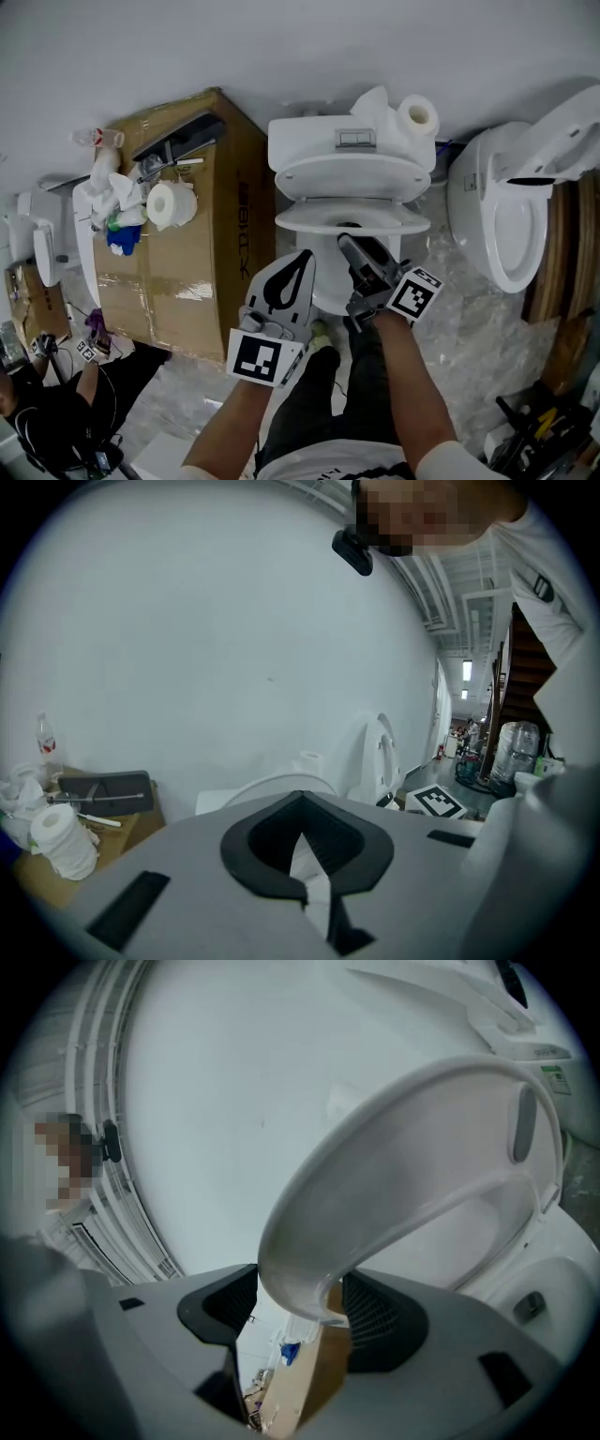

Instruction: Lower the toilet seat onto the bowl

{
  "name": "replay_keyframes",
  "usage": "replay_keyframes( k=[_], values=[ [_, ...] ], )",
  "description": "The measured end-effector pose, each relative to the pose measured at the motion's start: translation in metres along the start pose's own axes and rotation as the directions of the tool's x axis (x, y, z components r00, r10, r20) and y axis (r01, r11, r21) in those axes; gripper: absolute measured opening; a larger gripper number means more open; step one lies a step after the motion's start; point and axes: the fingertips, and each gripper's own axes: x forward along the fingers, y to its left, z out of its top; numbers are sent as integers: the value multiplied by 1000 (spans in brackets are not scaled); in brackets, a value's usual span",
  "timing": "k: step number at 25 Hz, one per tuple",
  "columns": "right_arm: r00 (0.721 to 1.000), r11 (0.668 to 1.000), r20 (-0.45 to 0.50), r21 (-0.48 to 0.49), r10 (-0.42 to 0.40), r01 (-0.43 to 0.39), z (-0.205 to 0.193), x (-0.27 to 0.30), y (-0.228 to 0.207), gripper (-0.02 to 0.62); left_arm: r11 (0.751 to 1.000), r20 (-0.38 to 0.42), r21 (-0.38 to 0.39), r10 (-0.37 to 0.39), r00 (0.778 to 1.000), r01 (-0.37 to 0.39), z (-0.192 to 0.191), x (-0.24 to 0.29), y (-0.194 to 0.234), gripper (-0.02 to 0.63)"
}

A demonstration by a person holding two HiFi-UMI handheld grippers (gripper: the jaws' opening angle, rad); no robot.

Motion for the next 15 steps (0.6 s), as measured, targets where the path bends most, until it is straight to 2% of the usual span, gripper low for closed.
replay_keyframes(
  k=[6,9,12,15],
  values=[
    [999,1000,-34,28,-5,6,-43,-35,1,287,999,-10,8,-43,999,43,-18,-30,-13,9],
    [999,994,-6,98,-45,45,-64,-54,-8,293,997,-15,16,-69,997,69,-26,-43,-21,9],
    [997,980,45,192,-69,59,-80,-68,-14,291,995,-22,26,-95,995,96,-35,-54,-30,9],
    [991,963,56,248,-125,107,-101,-84,-26,290,992,-22,29,-120,993,120,-45,-63,-37,9]
  ],
)
